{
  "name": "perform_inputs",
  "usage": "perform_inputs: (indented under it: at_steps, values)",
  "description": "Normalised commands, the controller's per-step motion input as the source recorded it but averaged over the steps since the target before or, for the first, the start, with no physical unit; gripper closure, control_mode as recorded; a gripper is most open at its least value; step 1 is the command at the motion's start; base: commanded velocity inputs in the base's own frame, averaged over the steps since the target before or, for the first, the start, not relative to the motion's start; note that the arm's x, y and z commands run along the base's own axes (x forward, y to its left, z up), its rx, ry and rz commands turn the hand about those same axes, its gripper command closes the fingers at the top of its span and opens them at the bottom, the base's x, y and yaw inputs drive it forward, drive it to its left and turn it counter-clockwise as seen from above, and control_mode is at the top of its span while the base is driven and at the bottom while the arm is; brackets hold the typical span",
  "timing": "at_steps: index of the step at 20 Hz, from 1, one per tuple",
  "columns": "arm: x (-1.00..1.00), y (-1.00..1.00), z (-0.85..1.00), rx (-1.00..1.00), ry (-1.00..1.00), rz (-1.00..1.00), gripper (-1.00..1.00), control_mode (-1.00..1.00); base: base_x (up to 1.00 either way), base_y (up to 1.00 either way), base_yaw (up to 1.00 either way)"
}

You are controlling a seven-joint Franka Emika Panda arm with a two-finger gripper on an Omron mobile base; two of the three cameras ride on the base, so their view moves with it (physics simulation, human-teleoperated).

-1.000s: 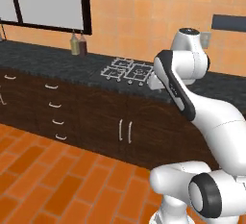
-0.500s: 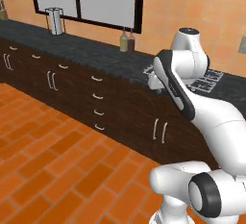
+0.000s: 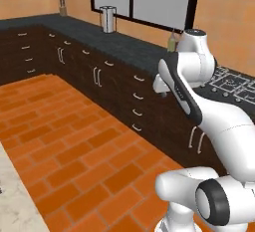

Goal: Gather all objects into one cabinet and sort the glasses and bowls to opposite sides.

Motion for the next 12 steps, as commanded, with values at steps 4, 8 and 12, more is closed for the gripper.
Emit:
perform_inputs:
  at_steps: [4, 8, 12]
  values:
    - [0.0, 0.0, 0.0, 0.0, 0.0, 0.0, -1.0, 1.0, 0.14, 0.0, 0.38]
    - [0.0, 0.0, 0.0, 0.0, 0.0, 0.0, -1.0, 1.0, 0.03, 0.0, 0.27]
    - [0.0, 0.0, 0.0, 0.0, 0.0, 0.0, -1.0, 1.0, 0.0, 0.0, 0.2]
